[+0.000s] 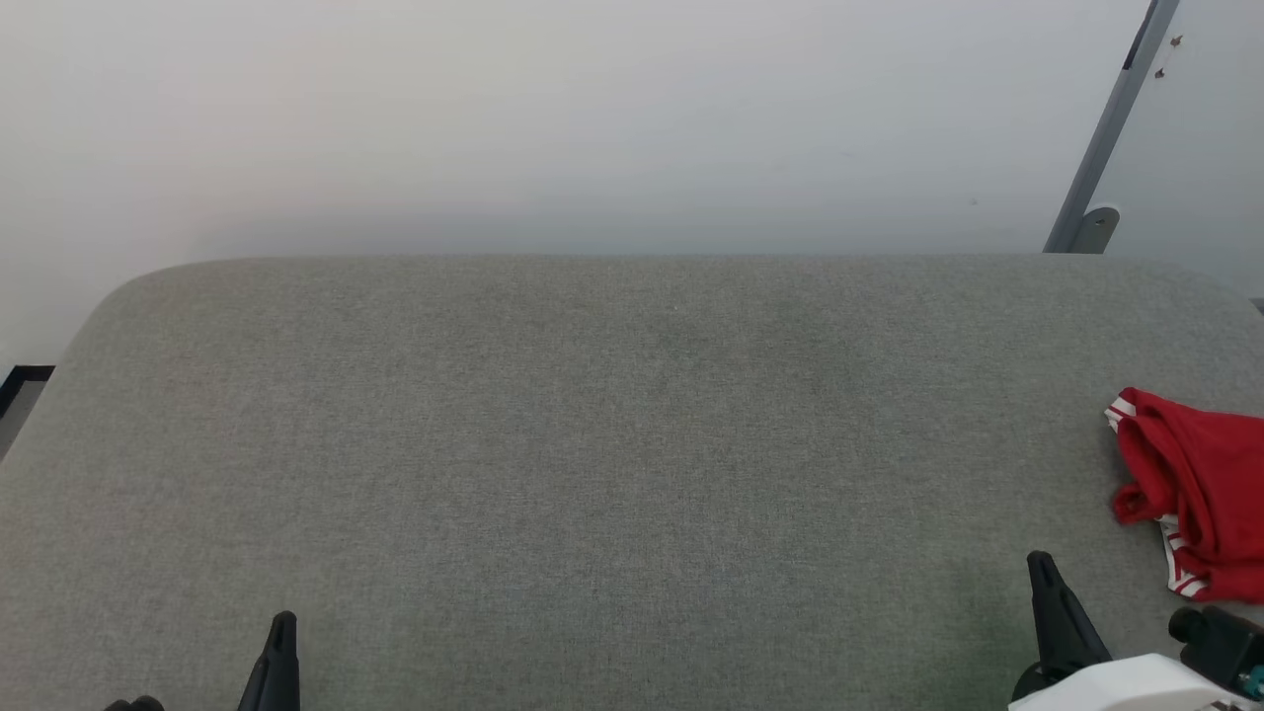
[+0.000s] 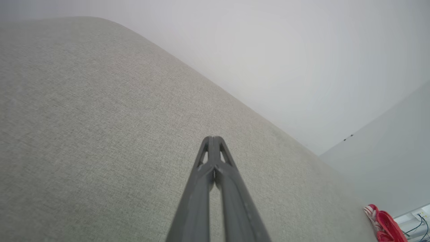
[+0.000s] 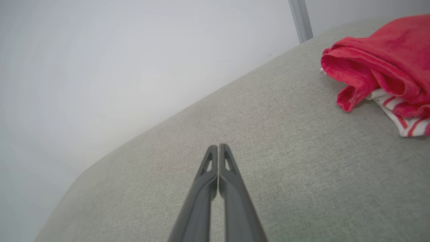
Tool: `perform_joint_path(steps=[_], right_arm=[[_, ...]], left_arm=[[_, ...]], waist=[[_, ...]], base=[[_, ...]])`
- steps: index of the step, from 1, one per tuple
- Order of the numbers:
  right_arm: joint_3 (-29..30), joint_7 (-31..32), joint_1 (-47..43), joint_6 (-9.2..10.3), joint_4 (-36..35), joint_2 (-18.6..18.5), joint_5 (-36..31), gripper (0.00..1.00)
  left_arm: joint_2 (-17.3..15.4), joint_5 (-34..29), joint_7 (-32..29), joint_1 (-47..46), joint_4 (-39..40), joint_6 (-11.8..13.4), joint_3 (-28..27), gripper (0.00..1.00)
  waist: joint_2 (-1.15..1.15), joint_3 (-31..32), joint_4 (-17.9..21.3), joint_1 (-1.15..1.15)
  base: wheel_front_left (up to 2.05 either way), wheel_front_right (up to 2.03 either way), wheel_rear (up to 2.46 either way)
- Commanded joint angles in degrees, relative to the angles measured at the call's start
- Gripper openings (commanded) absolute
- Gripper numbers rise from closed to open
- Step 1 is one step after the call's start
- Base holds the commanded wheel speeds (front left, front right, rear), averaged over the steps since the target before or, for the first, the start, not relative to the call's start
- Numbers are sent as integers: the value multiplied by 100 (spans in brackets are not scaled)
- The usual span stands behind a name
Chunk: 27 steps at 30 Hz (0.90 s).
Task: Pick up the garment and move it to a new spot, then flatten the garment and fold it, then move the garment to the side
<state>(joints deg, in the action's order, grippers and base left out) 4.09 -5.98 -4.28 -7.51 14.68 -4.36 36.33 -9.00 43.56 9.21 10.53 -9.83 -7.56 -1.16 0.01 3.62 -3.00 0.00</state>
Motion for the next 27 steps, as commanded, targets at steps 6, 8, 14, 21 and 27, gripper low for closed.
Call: perform_joint_path(steps=[6,8,14,21,27], right_arm=[[41,143,245,1,-96,4,631,0],[48,177,270,1,-96,8,788,0],[64,263,340,1,-96,19,1167,0],[85,374,425,1,-96,32,1664,0],[100,463,487,1,-97,45,2063,0]], left_arm=[[22,574,-163,-294,18,4,-84,0],[39,707,-205,-338,7,4,-96,0],[76,1040,-309,-448,-24,4,-125,0],[131,1479,-443,-590,-68,5,-166,0],[176,1827,-555,-706,-101,6,-197,0]], waist=[[-1,-24,19,0],[-1,-32,25,0],[-1,-50,40,0],[-1,-76,60,0],[-1,-98,78,0]], base=[[0,0,0],[0,0,0],[0,0,0],[0,0,0],[0,0,0]])
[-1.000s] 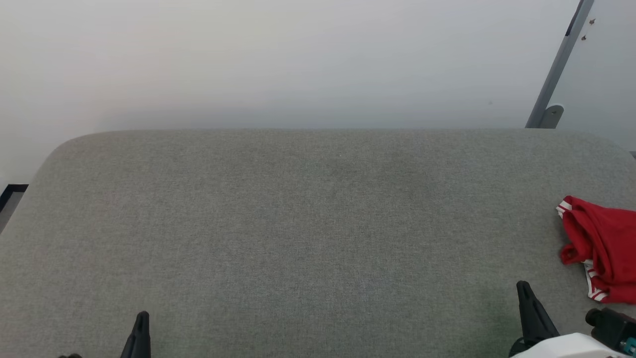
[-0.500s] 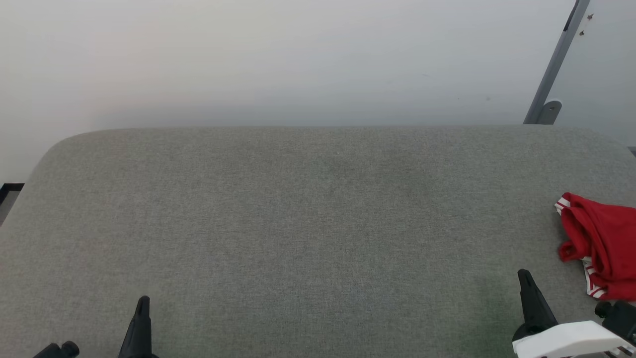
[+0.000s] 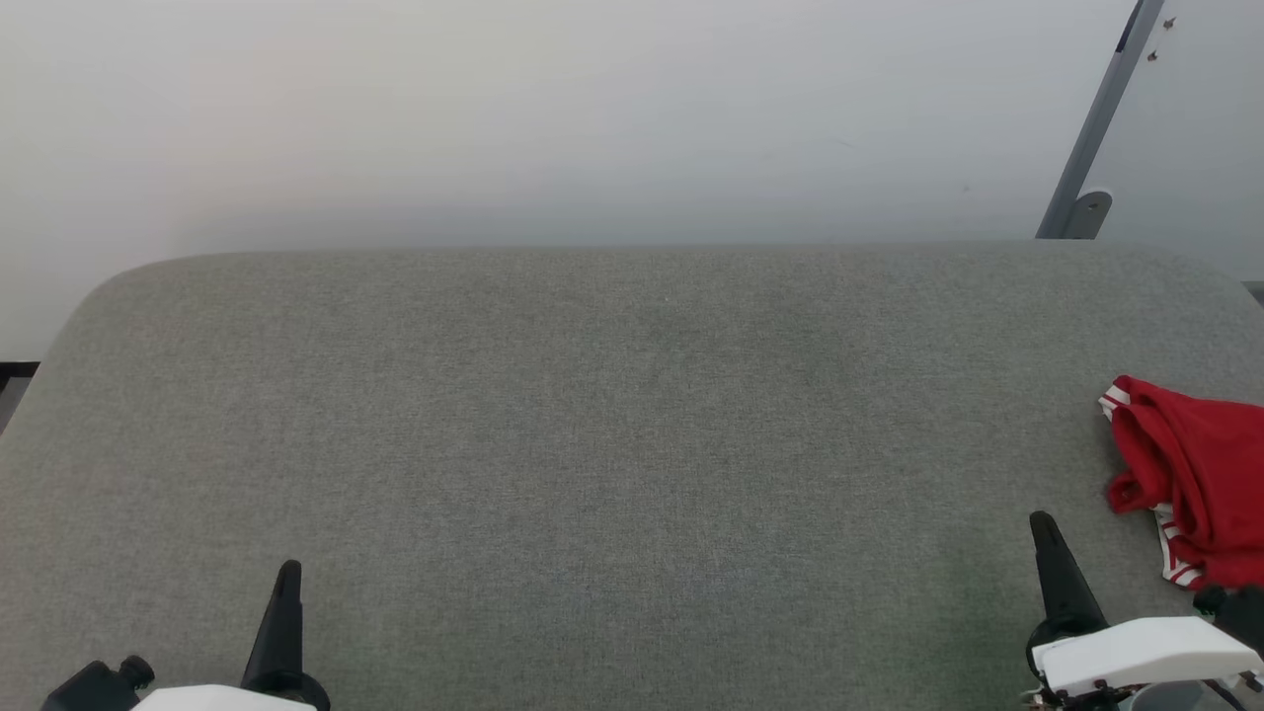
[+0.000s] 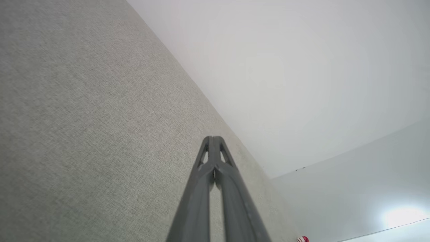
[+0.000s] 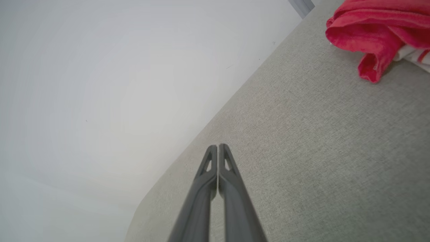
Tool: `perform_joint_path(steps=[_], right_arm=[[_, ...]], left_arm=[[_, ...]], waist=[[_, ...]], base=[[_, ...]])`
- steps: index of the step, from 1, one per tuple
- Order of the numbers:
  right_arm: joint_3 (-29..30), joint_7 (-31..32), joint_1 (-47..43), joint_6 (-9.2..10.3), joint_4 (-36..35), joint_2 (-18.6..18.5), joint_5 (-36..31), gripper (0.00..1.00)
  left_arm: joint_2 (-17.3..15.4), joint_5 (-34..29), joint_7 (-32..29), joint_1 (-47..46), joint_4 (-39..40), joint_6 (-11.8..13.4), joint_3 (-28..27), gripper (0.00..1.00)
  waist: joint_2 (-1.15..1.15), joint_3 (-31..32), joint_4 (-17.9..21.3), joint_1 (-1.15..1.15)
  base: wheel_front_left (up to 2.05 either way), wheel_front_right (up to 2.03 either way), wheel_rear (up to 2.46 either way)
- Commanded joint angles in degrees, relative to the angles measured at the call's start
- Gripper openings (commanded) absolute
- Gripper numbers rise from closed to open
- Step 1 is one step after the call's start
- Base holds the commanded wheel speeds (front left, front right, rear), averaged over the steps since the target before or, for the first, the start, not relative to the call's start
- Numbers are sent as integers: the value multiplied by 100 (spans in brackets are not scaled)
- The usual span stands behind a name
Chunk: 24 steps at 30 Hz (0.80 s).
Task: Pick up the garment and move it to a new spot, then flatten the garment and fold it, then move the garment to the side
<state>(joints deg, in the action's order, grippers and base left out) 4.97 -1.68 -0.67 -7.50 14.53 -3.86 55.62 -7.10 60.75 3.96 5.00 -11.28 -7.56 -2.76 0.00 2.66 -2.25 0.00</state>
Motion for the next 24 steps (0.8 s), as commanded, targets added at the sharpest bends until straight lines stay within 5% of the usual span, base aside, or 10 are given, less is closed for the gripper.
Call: perform_joint_path(steps=[1,24], right_arm=[[16,47,138,0,-80,-3,196,0],[74,362,378,0,-75,40,1572,0]], left_arm=[[-8,167,-46,-172,38,6,-43,0],[149,1367,-435,-567,-85,8,-163,0]], waist=[[0,-7,5,0],[0,-95,75,0]], base=[[0,0,0],[0,0,0]])
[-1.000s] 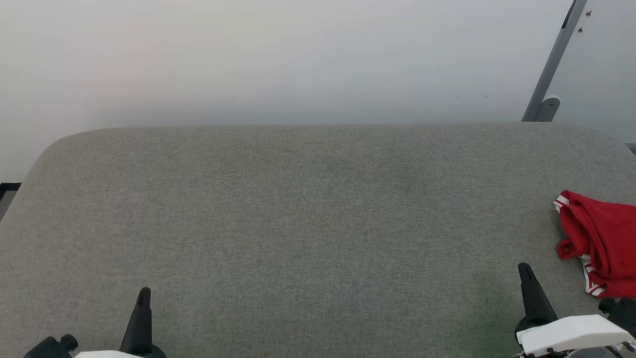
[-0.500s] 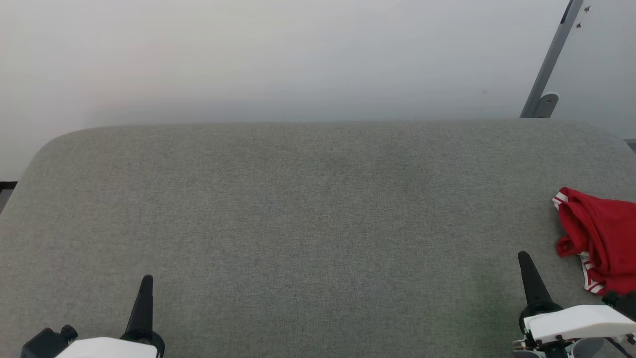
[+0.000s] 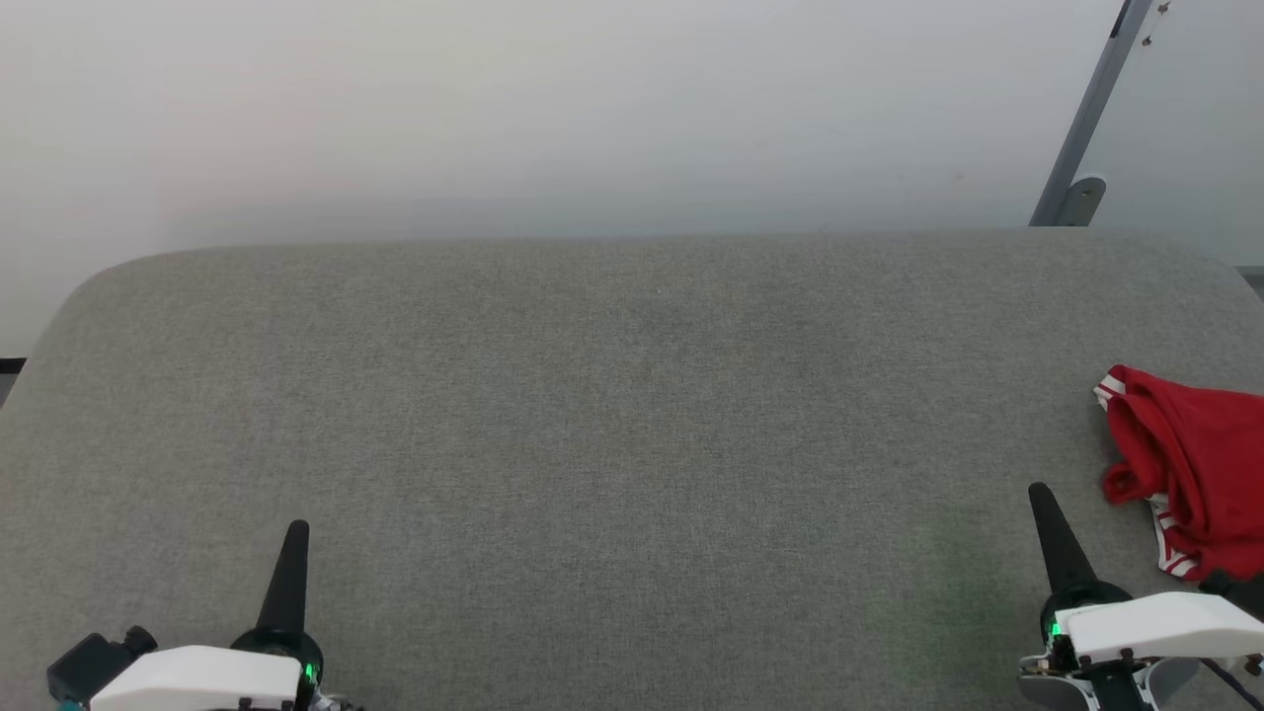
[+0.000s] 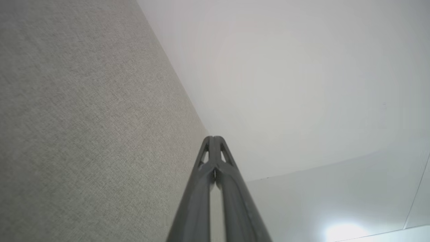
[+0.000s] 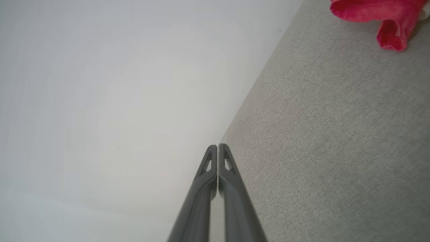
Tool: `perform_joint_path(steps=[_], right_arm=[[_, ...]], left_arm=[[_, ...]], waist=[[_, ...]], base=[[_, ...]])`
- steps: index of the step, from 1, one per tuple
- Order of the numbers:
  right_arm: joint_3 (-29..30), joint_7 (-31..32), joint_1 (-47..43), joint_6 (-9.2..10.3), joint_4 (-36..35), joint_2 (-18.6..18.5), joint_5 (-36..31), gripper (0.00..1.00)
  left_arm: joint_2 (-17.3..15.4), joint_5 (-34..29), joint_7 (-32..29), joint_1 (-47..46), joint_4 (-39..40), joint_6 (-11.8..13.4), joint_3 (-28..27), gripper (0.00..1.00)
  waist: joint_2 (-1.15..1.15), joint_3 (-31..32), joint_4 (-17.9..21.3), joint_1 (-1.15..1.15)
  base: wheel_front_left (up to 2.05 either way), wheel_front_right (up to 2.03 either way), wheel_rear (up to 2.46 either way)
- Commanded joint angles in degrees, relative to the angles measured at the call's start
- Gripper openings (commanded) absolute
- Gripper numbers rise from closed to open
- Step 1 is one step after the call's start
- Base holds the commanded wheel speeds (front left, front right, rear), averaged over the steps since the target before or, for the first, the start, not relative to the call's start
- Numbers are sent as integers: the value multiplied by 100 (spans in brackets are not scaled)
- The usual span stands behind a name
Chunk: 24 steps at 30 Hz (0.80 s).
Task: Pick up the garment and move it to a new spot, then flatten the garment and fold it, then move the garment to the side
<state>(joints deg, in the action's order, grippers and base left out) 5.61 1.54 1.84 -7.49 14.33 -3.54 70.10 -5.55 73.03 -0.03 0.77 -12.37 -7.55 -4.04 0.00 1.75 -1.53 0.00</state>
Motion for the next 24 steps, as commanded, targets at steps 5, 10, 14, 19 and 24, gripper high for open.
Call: perform_joint_path(steps=[5,10,14,19,24], right_arm=[[19,86,161,-1,-55,15,323,0],[30,140,193,-1,-53,23,569,0],[37,182,235,-1,-52,29,753,0],[47,232,263,-1,-50,37,979,0],[57,281,293,-1,-47,43,1194,0]], left_arm=[[17,313,-95,-206,4,7,-55,0],[48,516,-160,-265,-19,8,-74,0],[71,688,-217,-332,-35,8,-91,0],[94,870,-279,-380,-57,9,-115,0],[118,1074,-345,-454,-75,9,-133,0]], waist=[[0,-19,15,0],[0,-37,29,0],[0,-52,41,0],[0,-71,56,0],[0,-89,70,0]], base=[[0,0,0],[0,0,0],[0,0,0],[0,0,0],[0,0,0]])
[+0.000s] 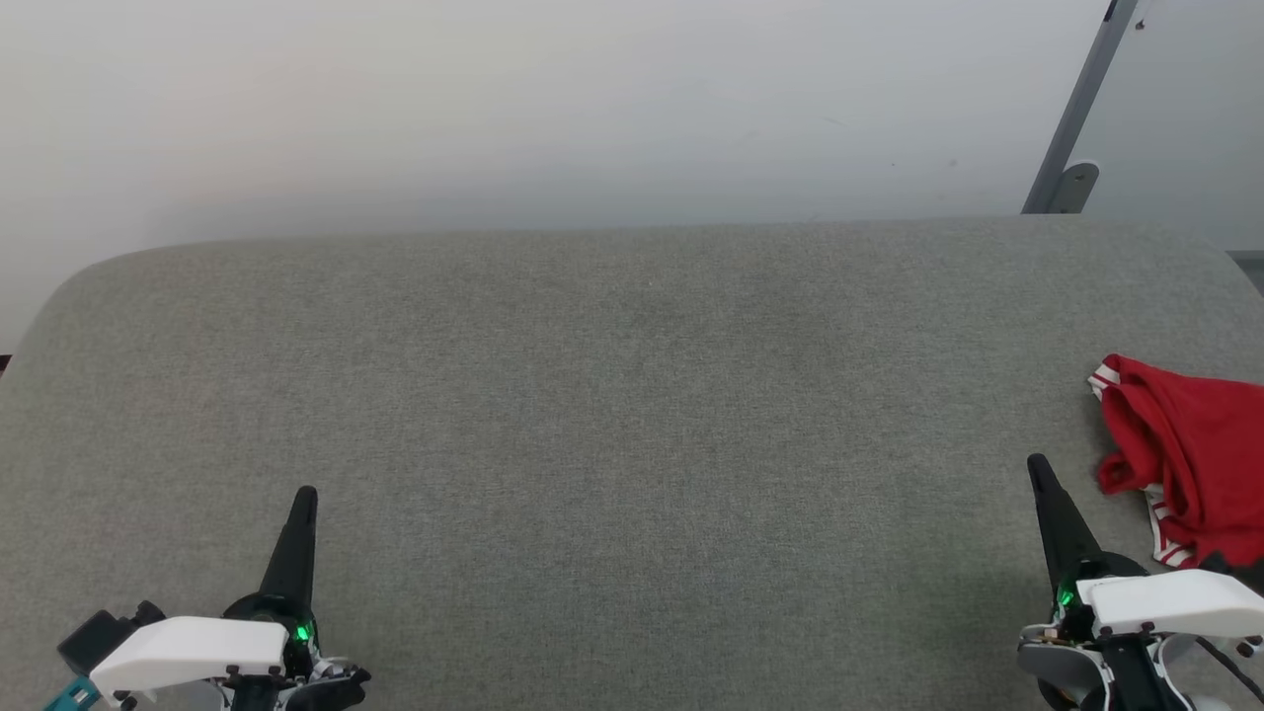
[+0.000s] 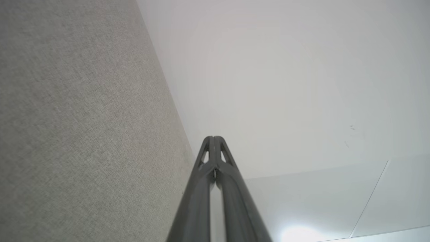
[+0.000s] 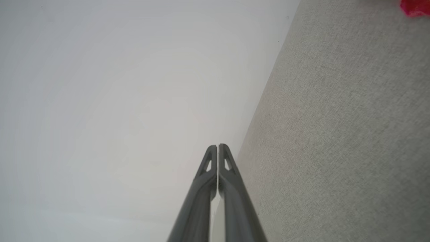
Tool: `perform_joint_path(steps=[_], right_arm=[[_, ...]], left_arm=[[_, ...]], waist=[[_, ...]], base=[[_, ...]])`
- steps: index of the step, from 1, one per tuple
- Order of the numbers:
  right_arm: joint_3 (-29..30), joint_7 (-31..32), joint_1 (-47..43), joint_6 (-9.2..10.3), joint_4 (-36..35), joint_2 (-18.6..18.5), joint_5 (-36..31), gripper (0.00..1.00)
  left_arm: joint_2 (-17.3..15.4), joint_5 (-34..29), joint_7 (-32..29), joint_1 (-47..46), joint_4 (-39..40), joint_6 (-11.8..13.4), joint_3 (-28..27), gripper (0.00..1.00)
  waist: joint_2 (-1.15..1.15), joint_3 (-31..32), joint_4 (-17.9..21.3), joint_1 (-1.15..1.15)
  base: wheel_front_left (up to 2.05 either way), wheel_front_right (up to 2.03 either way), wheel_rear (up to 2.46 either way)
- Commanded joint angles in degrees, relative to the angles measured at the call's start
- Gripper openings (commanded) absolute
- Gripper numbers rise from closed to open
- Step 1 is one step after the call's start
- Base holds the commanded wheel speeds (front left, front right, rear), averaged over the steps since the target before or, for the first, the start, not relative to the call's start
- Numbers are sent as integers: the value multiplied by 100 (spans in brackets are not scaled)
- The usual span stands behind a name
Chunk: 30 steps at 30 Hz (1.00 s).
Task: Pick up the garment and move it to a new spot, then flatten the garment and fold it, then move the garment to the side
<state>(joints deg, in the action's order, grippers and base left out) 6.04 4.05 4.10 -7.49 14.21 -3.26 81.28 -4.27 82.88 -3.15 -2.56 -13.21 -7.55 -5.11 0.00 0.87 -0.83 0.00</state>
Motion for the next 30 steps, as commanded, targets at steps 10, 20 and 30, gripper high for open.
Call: perform_joint_path(steps=[10,20,30], right_arm=[[31,118,139,0,-31,27,485,0],[46,210,207,0,-27,38,866,0],[55,262,242,0,-22,45,1125,0]], left_arm=[[41,443,-146,-235,-30,10,-63,0],[91,763,-263,-348,-66,11,-101,0],[125,988,-332,-411,-90,11,-125,0]], waist=[[0,-38,30,0],[0,-75,59,0],[0,-105,83,0]], base=[[0,0,0],[0,0,0],[0,0,0]])
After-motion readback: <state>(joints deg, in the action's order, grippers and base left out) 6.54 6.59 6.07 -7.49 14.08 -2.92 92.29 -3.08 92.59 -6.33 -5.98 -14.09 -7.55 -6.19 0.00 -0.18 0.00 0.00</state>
